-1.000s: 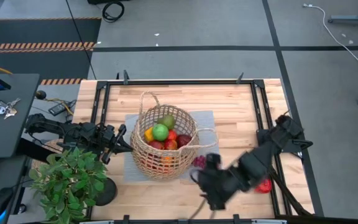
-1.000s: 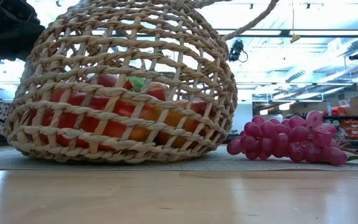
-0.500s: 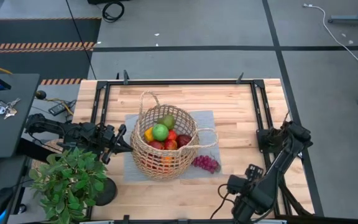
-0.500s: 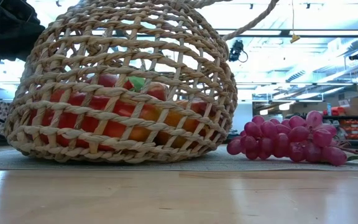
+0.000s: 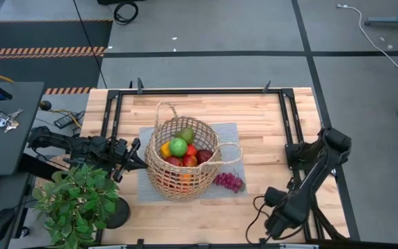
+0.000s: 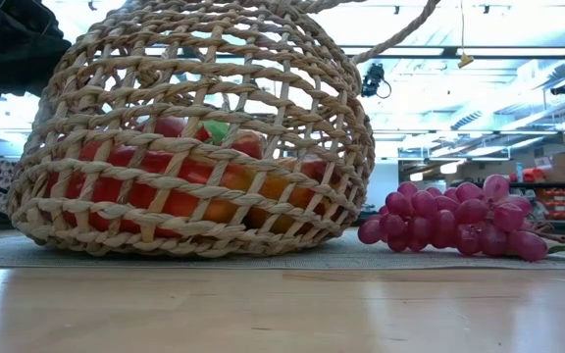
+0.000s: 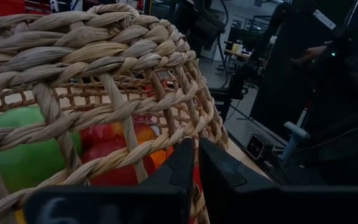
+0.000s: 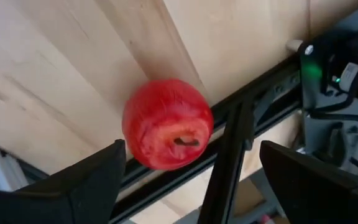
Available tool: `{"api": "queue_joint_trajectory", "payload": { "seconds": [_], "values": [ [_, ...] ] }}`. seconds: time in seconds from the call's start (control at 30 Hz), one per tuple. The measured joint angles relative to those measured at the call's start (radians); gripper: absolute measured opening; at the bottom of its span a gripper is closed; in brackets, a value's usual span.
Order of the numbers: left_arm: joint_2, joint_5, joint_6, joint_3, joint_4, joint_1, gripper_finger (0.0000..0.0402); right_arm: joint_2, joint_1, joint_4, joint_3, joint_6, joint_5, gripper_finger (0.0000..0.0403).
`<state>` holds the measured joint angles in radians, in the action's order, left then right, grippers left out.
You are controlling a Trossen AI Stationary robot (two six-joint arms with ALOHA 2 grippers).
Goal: Build produce basket
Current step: Put the red apple into the basket
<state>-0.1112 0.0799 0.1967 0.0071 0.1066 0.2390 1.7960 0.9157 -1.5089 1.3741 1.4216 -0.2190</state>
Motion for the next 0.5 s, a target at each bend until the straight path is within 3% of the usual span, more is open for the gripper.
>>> {"api": "queue_joint_trajectory", "payload": {
  "seconds": [0.2,0.33,0.5],
  "values": [
    [0.0,0.0,0.0,0.0,0.0,0.0,0.0035,-0.16,0.056,0.067,-0.087,0.139,0.071,0.0357],
    [0.0,0.0,0.0,0.0,0.0,0.0,0.0031,-0.219,0.115,0.218,-0.163,0.228,0.156,0.0354],
    [0.0,0.0,0.0,0.0,0.0,0.0,0.0029,-0.196,0.146,0.278,-0.236,0.261,0.086,0.0378]
  ]
}}
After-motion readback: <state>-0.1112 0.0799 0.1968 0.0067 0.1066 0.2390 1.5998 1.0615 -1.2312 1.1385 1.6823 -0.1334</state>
